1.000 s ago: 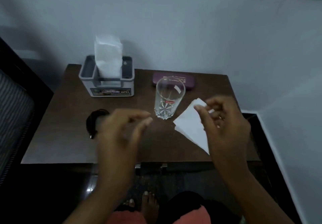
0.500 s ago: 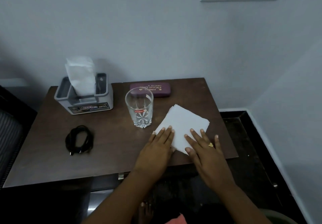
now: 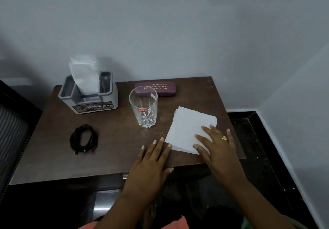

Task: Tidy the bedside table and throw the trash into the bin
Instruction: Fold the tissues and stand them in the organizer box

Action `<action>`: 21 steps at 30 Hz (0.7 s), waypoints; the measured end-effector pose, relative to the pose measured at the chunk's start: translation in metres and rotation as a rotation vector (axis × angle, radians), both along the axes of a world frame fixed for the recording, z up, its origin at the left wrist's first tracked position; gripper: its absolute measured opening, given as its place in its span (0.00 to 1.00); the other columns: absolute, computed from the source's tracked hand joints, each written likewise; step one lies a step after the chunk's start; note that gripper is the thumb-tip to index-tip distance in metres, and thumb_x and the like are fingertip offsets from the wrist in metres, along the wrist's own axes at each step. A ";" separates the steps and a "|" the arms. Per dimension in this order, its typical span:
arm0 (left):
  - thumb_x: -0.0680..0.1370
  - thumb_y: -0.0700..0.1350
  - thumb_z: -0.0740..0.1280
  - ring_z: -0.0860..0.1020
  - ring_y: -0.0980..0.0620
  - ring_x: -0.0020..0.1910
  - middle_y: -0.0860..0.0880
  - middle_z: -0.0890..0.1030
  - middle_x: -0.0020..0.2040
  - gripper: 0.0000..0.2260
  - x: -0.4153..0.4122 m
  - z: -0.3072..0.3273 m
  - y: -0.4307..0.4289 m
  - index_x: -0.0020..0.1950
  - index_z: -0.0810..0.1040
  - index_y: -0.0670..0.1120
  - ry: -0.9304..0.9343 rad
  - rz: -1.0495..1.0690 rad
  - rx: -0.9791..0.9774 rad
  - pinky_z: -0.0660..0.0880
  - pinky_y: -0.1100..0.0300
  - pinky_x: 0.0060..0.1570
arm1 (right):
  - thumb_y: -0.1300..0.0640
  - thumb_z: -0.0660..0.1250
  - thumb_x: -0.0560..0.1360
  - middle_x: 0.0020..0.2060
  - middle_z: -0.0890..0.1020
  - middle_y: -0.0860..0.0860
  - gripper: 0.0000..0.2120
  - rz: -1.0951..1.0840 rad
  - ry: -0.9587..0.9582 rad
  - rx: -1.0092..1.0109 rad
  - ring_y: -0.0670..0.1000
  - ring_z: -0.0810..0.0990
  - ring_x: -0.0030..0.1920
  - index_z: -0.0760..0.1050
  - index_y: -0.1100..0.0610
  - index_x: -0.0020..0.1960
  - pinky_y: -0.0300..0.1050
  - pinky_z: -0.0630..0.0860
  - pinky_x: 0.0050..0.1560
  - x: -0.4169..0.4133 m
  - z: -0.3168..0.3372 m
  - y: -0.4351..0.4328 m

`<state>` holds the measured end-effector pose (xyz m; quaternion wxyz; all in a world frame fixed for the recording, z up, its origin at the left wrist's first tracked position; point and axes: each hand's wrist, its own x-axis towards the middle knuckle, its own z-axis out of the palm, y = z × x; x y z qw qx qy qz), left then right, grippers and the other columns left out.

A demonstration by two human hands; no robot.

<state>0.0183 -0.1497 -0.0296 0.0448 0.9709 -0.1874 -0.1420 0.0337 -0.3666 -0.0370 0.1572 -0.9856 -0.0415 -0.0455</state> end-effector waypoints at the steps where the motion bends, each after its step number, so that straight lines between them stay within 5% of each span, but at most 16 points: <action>1: 0.76 0.60 0.48 0.68 0.49 0.70 0.48 0.67 0.73 0.27 -0.001 0.001 0.000 0.72 0.65 0.51 0.013 0.008 -0.016 0.66 0.51 0.66 | 0.39 0.53 0.75 0.66 0.74 0.48 0.23 -0.010 -0.031 0.010 0.50 0.68 0.70 0.75 0.48 0.62 0.53 0.52 0.72 0.002 0.003 0.009; 4: 0.75 0.62 0.39 0.47 0.51 0.77 0.50 0.43 0.78 0.30 -0.001 0.003 0.001 0.76 0.45 0.55 0.022 -0.032 -0.063 0.43 0.53 0.74 | 0.49 0.66 0.75 0.60 0.78 0.51 0.14 0.028 -0.050 0.086 0.52 0.75 0.61 0.77 0.51 0.59 0.47 0.68 0.63 0.008 0.006 0.037; 6: 0.78 0.61 0.44 0.45 0.52 0.77 0.50 0.39 0.78 0.27 -0.001 0.004 0.003 0.76 0.44 0.56 -0.016 -0.029 -0.079 0.41 0.53 0.75 | 0.52 0.67 0.74 0.57 0.79 0.50 0.12 0.082 -0.028 0.085 0.50 0.76 0.57 0.78 0.51 0.57 0.44 0.72 0.58 0.012 0.005 0.049; 8: 0.79 0.59 0.50 0.48 0.51 0.77 0.48 0.42 0.78 0.26 -0.001 0.002 0.005 0.76 0.46 0.57 -0.012 0.002 -0.079 0.45 0.52 0.75 | 0.52 0.67 0.74 0.55 0.80 0.50 0.12 0.100 -0.017 0.091 0.50 0.77 0.54 0.79 0.52 0.56 0.43 0.73 0.55 0.014 0.004 0.053; 13: 0.73 0.60 0.53 0.76 0.47 0.63 0.44 0.74 0.68 0.25 -0.001 0.002 0.007 0.68 0.70 0.56 0.043 0.057 0.017 0.73 0.48 0.59 | 0.51 0.67 0.74 0.51 0.81 0.51 0.11 0.153 -0.041 0.011 0.51 0.79 0.49 0.79 0.54 0.54 0.46 0.78 0.49 0.018 0.006 0.051; 18: 0.72 0.60 0.53 0.77 0.46 0.62 0.44 0.75 0.67 0.26 -0.002 -0.001 0.006 0.67 0.71 0.56 -0.005 0.074 0.036 0.74 0.47 0.58 | 0.55 0.71 0.70 0.42 0.83 0.54 0.06 0.284 -0.081 -0.196 0.52 0.81 0.39 0.80 0.56 0.46 0.46 0.80 0.35 0.019 0.008 0.049; 21: 0.75 0.60 0.51 0.67 0.44 0.72 0.43 0.63 0.75 0.26 -0.001 0.001 0.004 0.73 0.61 0.58 -0.032 0.063 0.000 0.64 0.44 0.67 | 0.57 0.73 0.68 0.40 0.83 0.54 0.06 0.320 -0.073 -0.241 0.52 0.81 0.37 0.80 0.57 0.43 0.46 0.80 0.33 0.019 0.008 0.047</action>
